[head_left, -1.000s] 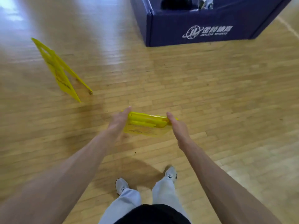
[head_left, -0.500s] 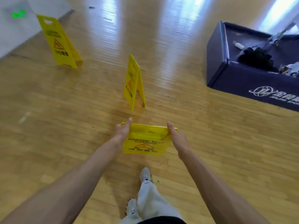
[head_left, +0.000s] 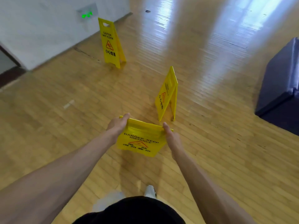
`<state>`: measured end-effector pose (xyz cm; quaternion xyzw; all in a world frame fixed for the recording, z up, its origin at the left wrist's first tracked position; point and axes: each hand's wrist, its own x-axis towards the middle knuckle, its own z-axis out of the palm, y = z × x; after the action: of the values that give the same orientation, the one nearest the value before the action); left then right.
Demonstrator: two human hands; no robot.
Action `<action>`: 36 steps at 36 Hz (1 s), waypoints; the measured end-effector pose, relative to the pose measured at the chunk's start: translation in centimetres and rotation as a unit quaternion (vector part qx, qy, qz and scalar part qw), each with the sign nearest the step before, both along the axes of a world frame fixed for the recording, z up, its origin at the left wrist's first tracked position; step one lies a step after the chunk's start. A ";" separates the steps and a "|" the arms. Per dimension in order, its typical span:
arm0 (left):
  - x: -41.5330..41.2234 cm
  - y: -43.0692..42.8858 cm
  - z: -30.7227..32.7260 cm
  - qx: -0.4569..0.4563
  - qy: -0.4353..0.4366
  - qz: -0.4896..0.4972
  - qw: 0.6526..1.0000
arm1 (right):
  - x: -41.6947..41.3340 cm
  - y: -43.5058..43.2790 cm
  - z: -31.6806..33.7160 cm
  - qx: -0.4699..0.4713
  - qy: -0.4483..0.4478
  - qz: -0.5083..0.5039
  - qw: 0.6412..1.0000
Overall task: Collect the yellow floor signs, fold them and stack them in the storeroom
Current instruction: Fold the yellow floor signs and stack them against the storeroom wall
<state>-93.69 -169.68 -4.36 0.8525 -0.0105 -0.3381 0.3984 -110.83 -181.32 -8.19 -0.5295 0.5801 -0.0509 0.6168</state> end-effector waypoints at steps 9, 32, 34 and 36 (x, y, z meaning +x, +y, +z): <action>7.4 -3.7 -1.4 -0.026 0.040 0.008 0.999 | 7.6 -4.8 -0.3 0.011 -0.012 0.009 1.000; 31.2 -20.1 -4.4 0.065 0.058 -0.155 0.984 | 30.5 -16.1 -2.2 0.066 -0.026 -0.219 0.973; 32.1 -22.1 -4.5 0.075 0.057 -0.175 0.980 | 31.1 -17.4 -2.7 0.070 -0.015 -0.226 0.972; 32.7 -24.2 -4.6 0.084 0.066 -0.191 0.976 | 31.6 -18.8 -3.4 0.072 -0.003 -0.240 0.968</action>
<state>-60.94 -193.90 -8.93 0.8410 -0.1186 -0.4629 0.2536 -79.27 -200.09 -11.55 -0.3289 0.6906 -0.1569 0.6247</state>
